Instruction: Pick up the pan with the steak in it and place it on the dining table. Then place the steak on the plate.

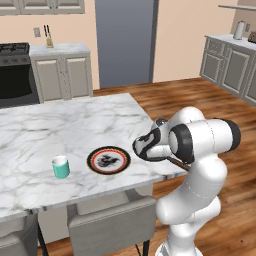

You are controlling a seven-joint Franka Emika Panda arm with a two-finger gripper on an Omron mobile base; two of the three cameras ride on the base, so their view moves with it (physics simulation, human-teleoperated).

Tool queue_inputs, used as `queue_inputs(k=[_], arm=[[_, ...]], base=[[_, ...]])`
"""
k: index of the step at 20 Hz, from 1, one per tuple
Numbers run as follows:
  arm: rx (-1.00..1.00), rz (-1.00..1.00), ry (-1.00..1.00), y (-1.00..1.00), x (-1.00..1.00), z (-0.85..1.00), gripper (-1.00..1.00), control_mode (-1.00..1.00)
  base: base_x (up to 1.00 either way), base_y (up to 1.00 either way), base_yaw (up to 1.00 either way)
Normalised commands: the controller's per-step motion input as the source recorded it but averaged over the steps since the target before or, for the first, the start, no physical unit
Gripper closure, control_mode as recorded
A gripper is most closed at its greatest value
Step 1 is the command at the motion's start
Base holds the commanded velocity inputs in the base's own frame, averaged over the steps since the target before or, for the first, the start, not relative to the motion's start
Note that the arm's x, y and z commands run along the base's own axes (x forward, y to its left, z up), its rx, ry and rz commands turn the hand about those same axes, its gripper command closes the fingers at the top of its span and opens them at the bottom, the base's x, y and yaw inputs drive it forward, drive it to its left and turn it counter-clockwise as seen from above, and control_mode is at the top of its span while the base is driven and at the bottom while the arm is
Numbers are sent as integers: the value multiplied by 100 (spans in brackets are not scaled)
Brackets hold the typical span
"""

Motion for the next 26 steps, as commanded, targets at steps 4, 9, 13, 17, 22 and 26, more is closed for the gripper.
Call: queue_inputs(k=[4,9,13,17,22,26], arm=[[4,0,0,-4,-5,-29,-100,-100],[0,0,0,0,0,-13,-100,-100],[0,0,0,0,0,2,-100,-100],[2,0,0,-1,11,6,-100,-100],[0,0,0,0,7,0,-100,-100],[0,0,0,0,25,-11,-100,-100]], base=[[0,0,0],[0,0,0],[0,0,0],[0,0,0],[0,0,0],[0,0,0]])
